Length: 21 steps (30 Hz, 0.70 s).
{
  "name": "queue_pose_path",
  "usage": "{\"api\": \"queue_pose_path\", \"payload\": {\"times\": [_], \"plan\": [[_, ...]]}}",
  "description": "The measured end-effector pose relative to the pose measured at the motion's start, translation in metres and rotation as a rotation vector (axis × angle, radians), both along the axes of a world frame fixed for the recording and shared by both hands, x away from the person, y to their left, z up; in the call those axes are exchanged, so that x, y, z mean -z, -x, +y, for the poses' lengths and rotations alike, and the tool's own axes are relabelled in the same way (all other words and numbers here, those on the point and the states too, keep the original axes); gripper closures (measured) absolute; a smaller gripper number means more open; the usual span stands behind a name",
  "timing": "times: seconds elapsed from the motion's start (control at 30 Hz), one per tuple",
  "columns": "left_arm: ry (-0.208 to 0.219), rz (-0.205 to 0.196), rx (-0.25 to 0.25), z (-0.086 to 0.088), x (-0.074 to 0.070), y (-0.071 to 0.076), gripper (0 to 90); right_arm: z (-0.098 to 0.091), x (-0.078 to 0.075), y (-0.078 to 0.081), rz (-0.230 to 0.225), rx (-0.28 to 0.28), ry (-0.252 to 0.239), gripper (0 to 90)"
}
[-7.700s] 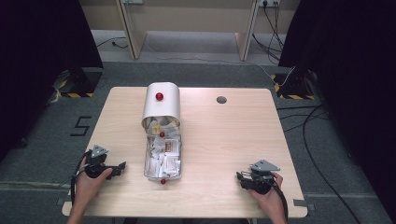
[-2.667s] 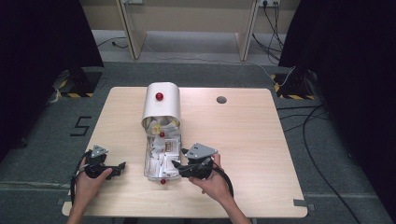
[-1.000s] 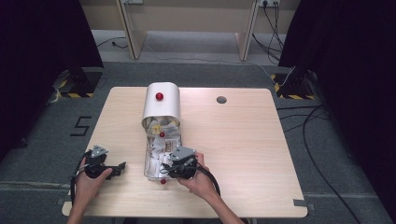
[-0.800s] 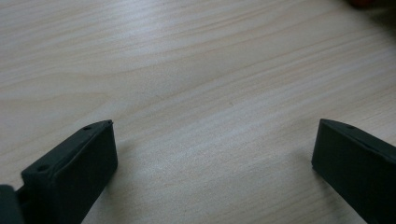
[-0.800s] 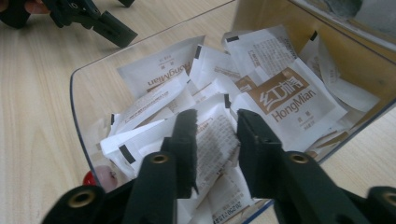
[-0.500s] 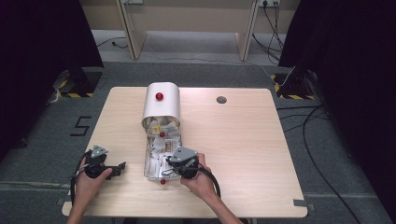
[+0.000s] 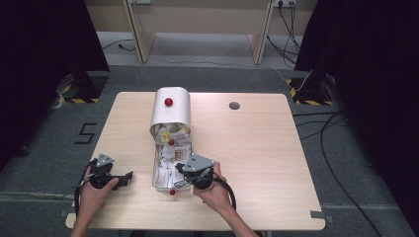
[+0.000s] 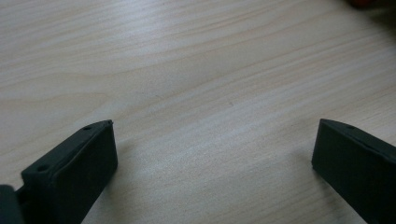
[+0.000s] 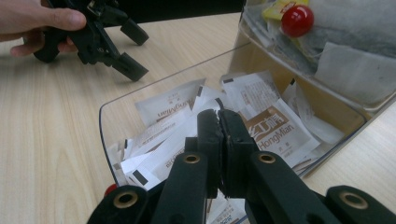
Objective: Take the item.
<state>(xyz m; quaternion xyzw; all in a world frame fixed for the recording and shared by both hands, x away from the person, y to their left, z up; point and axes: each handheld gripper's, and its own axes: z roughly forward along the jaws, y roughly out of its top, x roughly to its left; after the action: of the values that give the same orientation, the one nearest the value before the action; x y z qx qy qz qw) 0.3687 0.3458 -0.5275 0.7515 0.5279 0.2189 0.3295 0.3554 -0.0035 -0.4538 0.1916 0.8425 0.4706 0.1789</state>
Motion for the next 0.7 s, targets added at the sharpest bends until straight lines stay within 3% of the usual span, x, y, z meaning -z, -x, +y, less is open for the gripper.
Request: {"api": "queue_pose_path", "payload": {"times": [0.3,0.7], "plan": [[0.001,0.000,0.000,0.000,0.000,0.000,0.0,-0.007,-0.013,0.002,-0.022,0.007,-0.047,88.6],[0.001,0.000,0.001,0.000,0.000,0.000,0.0,-0.014,-0.017,0.001,-0.029,0.020,-0.065,88.6]]}}
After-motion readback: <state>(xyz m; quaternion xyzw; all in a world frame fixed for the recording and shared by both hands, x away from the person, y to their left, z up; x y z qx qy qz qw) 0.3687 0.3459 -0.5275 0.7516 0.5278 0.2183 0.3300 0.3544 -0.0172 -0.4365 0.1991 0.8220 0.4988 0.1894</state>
